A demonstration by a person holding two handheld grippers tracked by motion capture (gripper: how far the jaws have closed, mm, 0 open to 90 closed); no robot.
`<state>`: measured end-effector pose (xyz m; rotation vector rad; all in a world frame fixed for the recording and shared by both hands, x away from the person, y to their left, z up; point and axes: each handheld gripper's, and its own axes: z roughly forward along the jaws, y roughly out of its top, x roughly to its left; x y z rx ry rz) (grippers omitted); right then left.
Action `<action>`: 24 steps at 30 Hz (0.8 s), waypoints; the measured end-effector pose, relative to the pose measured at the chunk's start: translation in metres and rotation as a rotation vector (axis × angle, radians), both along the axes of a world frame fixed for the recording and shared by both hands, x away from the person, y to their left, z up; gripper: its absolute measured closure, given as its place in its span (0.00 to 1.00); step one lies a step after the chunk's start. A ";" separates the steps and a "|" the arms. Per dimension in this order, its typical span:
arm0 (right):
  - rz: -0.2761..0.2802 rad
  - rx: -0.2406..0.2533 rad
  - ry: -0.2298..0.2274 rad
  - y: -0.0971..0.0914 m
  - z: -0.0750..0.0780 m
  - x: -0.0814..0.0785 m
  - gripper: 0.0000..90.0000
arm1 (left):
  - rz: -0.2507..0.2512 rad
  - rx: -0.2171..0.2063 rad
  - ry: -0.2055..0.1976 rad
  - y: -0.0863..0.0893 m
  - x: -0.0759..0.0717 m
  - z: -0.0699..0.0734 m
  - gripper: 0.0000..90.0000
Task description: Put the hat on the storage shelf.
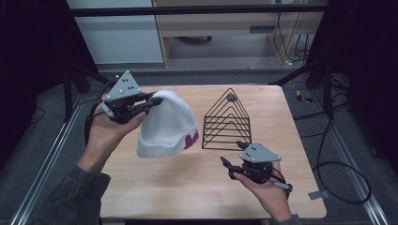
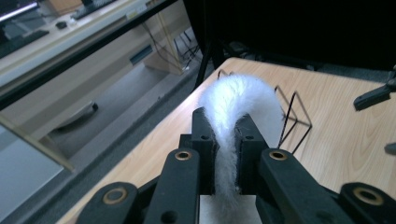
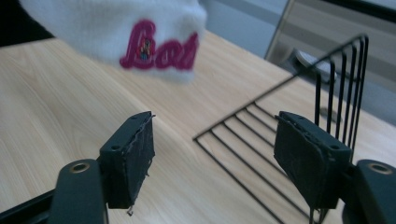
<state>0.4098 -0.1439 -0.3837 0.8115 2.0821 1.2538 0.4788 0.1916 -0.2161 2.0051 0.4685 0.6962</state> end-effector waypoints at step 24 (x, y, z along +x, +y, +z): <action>0.086 0.082 0.017 0.014 0.056 0.058 0.46 | -0.119 -0.028 -0.023 -0.045 0.006 0.030 0.90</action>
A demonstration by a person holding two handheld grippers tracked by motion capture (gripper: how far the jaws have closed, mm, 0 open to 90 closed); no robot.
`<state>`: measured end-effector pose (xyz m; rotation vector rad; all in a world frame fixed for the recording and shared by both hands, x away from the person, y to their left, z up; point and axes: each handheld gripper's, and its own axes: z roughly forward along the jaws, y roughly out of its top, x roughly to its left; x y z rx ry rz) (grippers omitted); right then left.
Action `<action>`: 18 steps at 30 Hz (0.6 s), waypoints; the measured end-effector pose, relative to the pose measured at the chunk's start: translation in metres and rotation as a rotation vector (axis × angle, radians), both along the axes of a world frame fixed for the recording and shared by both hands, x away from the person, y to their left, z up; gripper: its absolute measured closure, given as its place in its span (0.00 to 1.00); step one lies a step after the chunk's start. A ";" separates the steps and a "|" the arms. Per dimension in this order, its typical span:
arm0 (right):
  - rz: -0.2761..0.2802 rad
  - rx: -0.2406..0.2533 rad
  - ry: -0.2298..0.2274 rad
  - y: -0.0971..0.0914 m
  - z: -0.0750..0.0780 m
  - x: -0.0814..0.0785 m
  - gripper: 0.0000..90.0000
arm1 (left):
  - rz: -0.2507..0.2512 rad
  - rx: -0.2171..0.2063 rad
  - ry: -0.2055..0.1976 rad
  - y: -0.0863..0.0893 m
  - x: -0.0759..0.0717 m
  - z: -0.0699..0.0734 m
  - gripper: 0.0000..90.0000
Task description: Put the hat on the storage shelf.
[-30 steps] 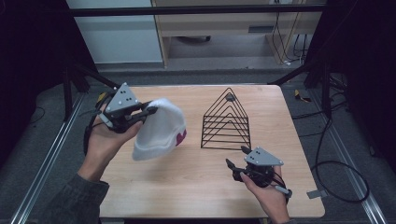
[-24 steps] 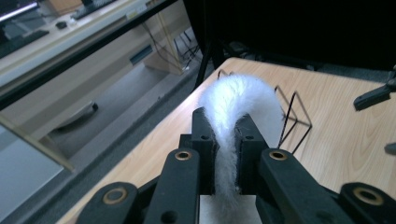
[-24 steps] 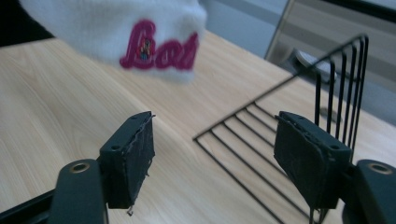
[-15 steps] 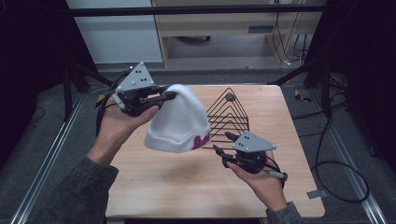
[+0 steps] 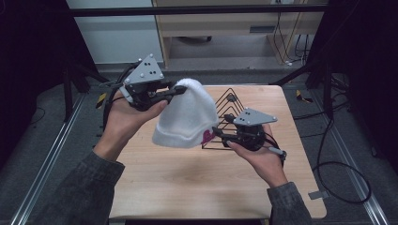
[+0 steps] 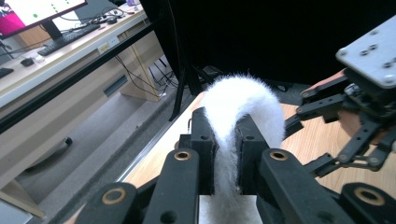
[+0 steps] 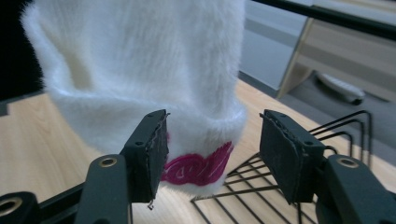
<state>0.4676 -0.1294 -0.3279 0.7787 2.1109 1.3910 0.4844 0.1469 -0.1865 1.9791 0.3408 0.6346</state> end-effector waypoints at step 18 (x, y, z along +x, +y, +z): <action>0.124 -0.033 0.049 0.017 0.000 0.014 0.87 | -0.002 -0.040 0.004 -0.003 0.007 0.006 0.90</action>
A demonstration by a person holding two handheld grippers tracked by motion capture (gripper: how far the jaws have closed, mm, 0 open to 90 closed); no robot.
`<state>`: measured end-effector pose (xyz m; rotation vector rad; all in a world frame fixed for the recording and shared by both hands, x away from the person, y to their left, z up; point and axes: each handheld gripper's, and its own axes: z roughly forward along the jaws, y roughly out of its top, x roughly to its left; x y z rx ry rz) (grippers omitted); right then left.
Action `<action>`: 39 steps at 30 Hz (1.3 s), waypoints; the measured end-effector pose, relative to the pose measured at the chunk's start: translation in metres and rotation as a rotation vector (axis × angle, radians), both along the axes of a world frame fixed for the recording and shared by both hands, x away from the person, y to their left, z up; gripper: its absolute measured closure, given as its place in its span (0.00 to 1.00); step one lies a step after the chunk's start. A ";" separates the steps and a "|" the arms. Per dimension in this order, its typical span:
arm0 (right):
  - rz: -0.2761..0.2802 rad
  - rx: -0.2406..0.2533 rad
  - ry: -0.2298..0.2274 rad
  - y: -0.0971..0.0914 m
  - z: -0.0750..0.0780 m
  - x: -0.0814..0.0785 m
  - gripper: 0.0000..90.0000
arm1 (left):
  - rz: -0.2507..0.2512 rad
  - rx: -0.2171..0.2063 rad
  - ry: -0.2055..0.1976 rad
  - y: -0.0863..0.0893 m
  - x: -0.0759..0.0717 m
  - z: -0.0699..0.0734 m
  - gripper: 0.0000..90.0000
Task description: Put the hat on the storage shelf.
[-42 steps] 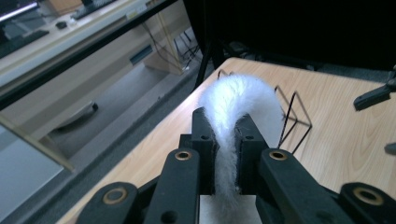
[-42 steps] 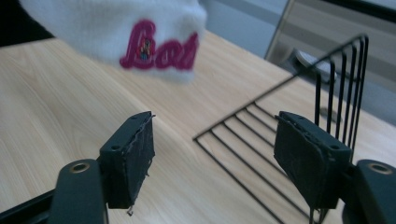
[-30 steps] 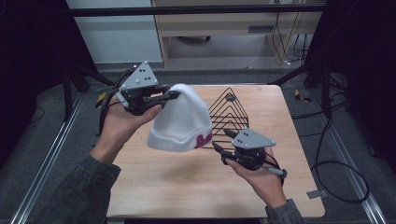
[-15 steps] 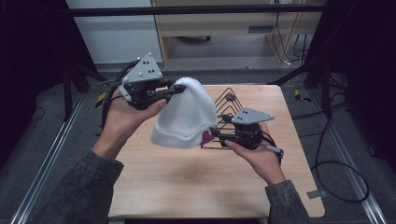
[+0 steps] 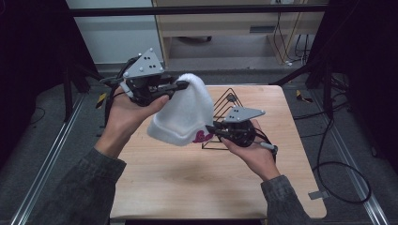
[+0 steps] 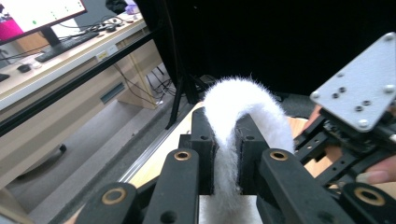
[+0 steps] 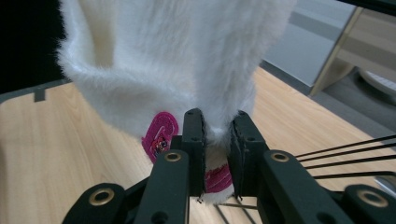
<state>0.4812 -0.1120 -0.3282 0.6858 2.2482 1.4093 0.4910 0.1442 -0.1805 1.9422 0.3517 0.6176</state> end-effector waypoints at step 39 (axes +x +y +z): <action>-0.304 -0.078 -0.074 -0.080 0.026 0.047 0.88 | 0.079 -0.081 -0.014 -0.067 0.080 -0.016 0.89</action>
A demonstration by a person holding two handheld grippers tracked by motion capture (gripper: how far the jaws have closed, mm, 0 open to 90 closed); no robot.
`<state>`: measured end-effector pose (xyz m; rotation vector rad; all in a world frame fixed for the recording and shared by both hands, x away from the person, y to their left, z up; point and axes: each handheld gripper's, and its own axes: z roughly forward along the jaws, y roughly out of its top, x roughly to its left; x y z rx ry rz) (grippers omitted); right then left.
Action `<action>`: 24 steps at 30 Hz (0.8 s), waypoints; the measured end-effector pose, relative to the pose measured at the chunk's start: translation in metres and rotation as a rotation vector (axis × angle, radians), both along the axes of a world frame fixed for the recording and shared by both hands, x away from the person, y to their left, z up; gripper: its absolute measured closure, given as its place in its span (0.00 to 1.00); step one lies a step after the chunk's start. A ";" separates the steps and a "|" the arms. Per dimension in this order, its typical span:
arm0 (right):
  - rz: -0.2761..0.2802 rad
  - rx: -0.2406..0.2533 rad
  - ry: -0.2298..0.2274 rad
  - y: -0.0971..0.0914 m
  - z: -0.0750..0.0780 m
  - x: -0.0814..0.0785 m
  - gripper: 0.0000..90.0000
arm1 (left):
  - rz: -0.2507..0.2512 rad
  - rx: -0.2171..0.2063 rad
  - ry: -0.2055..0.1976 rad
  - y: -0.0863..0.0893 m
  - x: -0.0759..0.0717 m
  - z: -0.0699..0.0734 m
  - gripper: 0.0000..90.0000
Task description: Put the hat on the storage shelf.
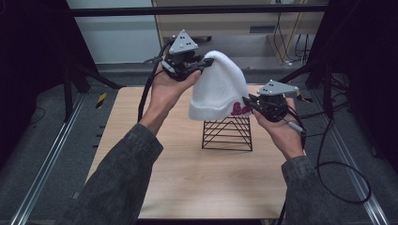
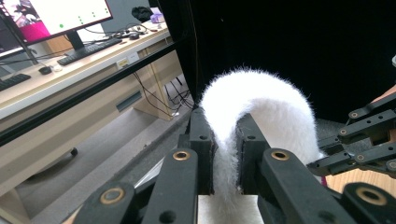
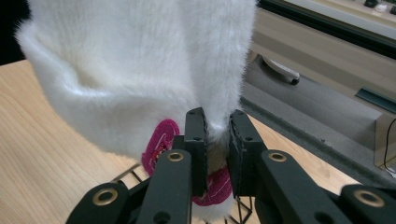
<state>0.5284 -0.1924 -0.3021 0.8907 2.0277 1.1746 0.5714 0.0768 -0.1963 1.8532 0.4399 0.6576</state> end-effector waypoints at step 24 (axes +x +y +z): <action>-0.046 -0.018 0.088 -0.036 -0.050 -0.009 0.88 | -0.057 0.102 0.077 -0.040 0.007 -0.047 0.89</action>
